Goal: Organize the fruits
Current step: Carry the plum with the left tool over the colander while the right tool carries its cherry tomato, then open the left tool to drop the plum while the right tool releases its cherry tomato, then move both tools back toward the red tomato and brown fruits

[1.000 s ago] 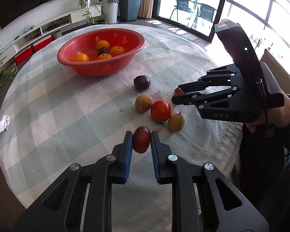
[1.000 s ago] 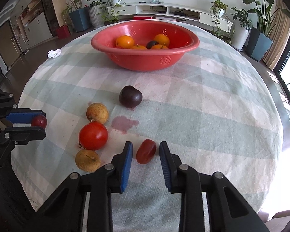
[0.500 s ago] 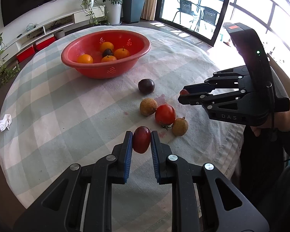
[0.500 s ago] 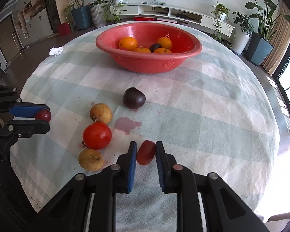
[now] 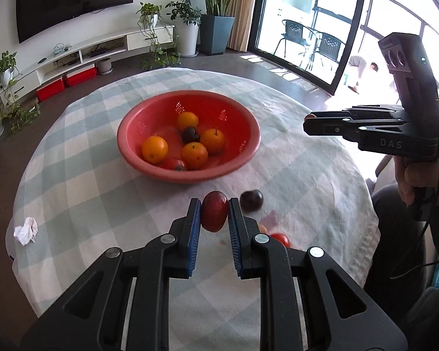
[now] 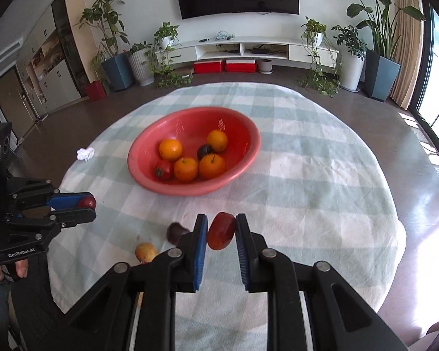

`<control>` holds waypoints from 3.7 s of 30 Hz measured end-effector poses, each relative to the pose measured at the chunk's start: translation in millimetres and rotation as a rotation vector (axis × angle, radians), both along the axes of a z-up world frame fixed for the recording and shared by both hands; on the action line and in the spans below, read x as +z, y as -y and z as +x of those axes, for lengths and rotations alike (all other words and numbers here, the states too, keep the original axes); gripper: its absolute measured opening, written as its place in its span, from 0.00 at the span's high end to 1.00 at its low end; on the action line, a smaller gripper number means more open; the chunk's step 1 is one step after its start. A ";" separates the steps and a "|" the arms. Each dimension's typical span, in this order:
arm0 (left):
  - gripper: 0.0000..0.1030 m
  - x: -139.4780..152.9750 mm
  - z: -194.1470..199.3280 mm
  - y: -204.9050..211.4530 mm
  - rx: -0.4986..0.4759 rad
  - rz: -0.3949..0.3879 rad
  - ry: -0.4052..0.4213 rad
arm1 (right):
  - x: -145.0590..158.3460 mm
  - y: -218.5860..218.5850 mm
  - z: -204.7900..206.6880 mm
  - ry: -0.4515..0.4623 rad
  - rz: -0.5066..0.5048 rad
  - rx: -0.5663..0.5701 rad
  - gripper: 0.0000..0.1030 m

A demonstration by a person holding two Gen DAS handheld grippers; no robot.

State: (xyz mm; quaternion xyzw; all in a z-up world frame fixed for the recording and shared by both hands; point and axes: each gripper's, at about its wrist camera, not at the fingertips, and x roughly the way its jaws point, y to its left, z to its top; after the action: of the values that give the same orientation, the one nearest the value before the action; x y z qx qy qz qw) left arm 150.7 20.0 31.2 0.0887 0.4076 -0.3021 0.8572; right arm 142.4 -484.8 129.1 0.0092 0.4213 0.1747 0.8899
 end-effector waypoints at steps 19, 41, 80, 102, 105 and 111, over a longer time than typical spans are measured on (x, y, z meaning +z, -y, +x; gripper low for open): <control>0.83 -27.1 136.0 56.1 0.040 0.069 -0.013 | -22.3 -34.3 123.5 -0.065 0.110 0.031 0.79; 0.83 -68.3 158.0 61.3 0.072 0.091 -0.043 | -68.5 -54.8 144.7 -0.093 -0.041 0.059 0.79; 0.00 -6.6 -0.4 0.3 0.195 -0.067 0.060 | -5.6 8.2 -6.0 0.058 0.174 -0.015 0.22; 0.00 -54.5 -133.3 -12.2 0.212 -0.099 -0.034 | -63.7 -56.1 -70.7 -0.110 0.035 0.096 0.29; 0.00 -54.1 -133.9 -14.1 0.218 -0.107 -0.032 | -68.5 -63.5 -61.7 -0.148 0.008 0.106 0.33; 0.00 -55.4 -130.8 -17.3 0.217 -0.116 -0.040 | -77.4 -75.6 -46.8 -0.201 -0.027 0.125 0.38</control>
State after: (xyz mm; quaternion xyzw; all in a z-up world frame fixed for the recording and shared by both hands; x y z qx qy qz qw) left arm 19.9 37.3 -24.2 -0.0118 0.4138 -0.2322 0.8801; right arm 95.6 -409.2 51.7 -0.0118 0.5106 0.2223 0.8305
